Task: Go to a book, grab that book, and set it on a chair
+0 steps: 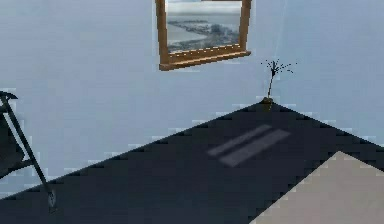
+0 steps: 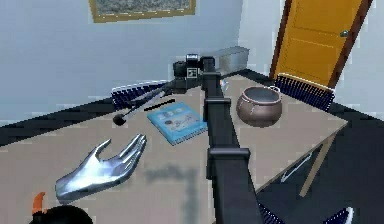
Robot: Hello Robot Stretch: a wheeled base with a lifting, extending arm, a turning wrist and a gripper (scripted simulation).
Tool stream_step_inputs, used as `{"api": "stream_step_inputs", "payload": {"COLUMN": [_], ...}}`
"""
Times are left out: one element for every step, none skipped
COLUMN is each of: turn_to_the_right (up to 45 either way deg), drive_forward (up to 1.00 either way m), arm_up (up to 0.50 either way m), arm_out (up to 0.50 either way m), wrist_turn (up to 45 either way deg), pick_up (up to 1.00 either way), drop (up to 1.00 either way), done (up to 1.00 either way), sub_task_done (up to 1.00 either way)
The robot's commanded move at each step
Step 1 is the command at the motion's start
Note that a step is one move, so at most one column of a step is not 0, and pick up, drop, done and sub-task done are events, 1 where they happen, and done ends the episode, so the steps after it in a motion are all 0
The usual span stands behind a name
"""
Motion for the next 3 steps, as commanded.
{"api": "stream_step_inputs", "payload": {"turn_to_the_right": [0.0, 0.0, 0.0], "drive_forward": [0.0, 0.0, 0.0], "arm_up": [0.0, 0.0, -0.3], "arm_out": [0.0, 0.0, 0.0], "wrist_turn": [45.0, 24.0, 0.0], "pick_up": [0.0, 0.0, 0.0], "drop": [0.0, 0.0, 0.0], "done": [0.0, 0.0, 0.0], "sub_task_done": [0.0, 0.0, 0.0]}}
